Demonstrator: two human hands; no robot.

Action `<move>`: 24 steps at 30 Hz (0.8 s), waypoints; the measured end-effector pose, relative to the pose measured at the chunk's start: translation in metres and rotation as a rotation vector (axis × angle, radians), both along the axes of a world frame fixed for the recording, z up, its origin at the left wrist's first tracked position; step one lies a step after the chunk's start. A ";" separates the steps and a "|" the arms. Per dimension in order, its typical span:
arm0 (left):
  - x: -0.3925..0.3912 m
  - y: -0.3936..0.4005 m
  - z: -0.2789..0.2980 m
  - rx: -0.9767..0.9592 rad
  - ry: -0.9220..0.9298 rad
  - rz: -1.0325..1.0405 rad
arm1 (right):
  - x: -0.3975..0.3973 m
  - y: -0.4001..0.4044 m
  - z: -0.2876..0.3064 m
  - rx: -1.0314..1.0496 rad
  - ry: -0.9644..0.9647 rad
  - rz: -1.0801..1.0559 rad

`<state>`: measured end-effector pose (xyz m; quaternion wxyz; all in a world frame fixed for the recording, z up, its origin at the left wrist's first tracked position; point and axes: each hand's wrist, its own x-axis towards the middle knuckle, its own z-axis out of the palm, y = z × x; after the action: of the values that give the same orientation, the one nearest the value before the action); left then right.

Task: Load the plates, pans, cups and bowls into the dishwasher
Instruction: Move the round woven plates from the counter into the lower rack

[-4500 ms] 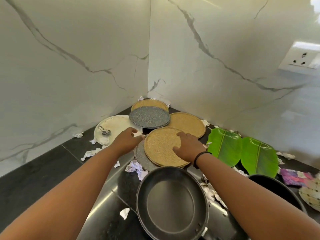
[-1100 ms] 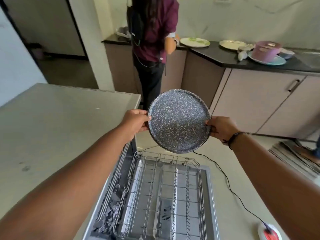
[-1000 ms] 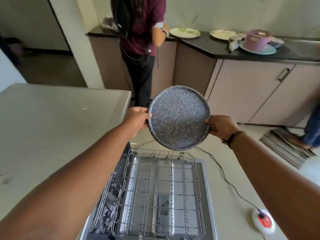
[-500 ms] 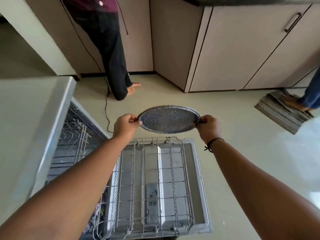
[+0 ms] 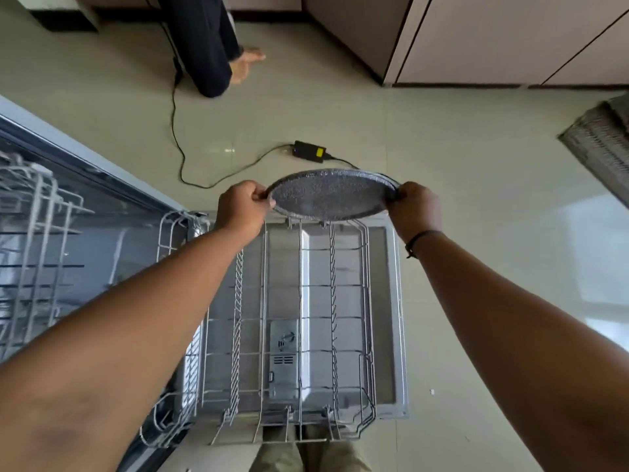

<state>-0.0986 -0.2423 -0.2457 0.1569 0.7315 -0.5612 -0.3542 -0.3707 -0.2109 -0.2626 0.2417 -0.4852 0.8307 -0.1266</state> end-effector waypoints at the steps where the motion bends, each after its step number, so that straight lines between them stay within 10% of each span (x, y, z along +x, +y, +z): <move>1: 0.000 -0.004 -0.013 0.000 -0.008 0.010 | 0.002 -0.003 -0.010 0.013 0.019 0.024; 24: 0.009 -0.025 -0.146 0.073 -0.051 0.172 | 0.023 -0.017 -0.123 0.084 0.037 0.178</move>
<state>-0.0892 -0.2675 -0.3920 0.1457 0.7910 -0.4866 -0.3410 -0.3482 -0.2283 -0.3860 0.2568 -0.5486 0.7933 -0.0608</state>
